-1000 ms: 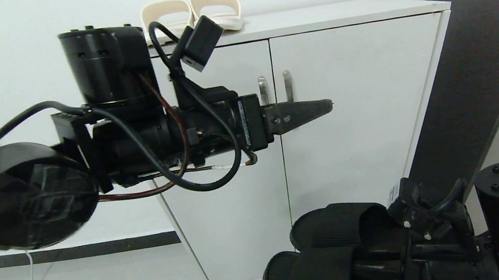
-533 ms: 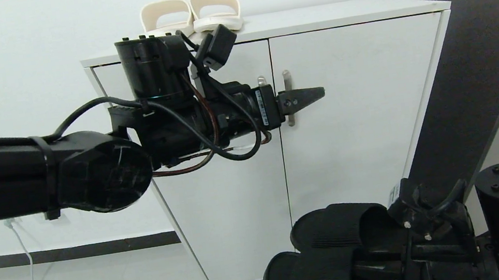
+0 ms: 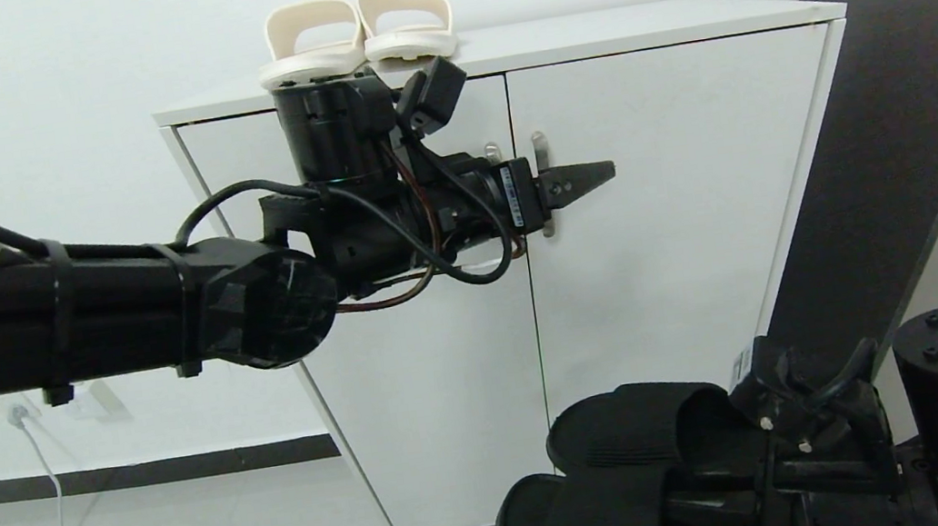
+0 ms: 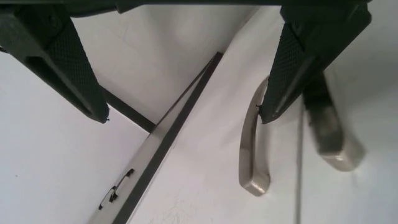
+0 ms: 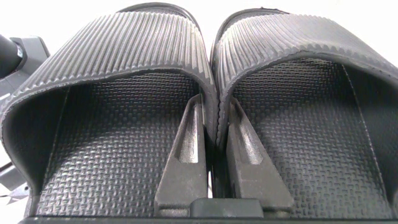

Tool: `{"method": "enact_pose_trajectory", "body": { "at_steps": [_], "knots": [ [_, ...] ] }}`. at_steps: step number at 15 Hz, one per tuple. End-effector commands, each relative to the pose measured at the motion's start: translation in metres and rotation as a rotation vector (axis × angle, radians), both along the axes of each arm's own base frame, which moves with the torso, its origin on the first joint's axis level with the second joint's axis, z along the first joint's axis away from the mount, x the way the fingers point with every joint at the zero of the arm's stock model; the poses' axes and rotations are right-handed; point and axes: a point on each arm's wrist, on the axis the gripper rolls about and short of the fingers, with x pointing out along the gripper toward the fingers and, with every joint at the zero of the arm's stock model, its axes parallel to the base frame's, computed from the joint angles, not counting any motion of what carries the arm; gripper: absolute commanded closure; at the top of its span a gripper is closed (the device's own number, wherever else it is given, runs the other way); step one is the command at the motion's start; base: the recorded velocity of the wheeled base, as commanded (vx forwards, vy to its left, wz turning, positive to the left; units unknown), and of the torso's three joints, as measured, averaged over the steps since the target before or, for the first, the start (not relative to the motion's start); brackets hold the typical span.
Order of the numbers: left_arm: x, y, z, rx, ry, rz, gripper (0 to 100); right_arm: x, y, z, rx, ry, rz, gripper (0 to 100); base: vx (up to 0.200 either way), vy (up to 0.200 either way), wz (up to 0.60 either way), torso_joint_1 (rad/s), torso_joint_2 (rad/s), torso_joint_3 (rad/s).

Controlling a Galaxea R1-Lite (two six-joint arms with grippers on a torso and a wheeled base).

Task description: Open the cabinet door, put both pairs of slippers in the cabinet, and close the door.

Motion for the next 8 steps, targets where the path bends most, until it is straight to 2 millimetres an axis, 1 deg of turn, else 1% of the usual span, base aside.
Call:
{"method": "enact_pose_trajectory", "body": {
  "at_steps": [1, 3, 4, 6, 8],
  "knots": [
    [0.009, -0.006, -0.01, 0.01, 0.016, 0.003, 0, 0.0, 0.0, 0.0, 0.0, 0.0, 0.001, 100, 0.0, 0.0, 0.0, 0.0, 0.0, 0.0],
    [0.009, -0.006, -0.01, 0.01, 0.015, 0.001, 0, 0.0, 0.0, 0.0, -0.001, 0.001, 0.001, 100, 0.0, 0.0, 0.0, 0.0, 0.0, 0.0],
    [0.008, -0.006, -0.008, 0.008, 0.011, 0.0, 100, 0.0, 0.0, 0.0, 0.0, 0.0, 0.001, 100, 0.0, 0.0, 0.0, 0.0, 0.0, 0.0],
    [0.006, -0.005, -0.008, 0.01, 0.013, 0.0, 100, 0.0, 0.0, -0.001, -0.005, 0.004, 0.001, 100, 0.0, 0.0, 0.0, 0.0, 0.0, 0.0],
    [-0.004, -0.003, -0.005, 0.008, 0.011, -0.011, 100, -0.003, 0.001, -0.005, -0.022, 0.013, 0.015, 100, 0.0, 0.0, 0.0, 0.0, 0.0, 0.0]
  ]
}}
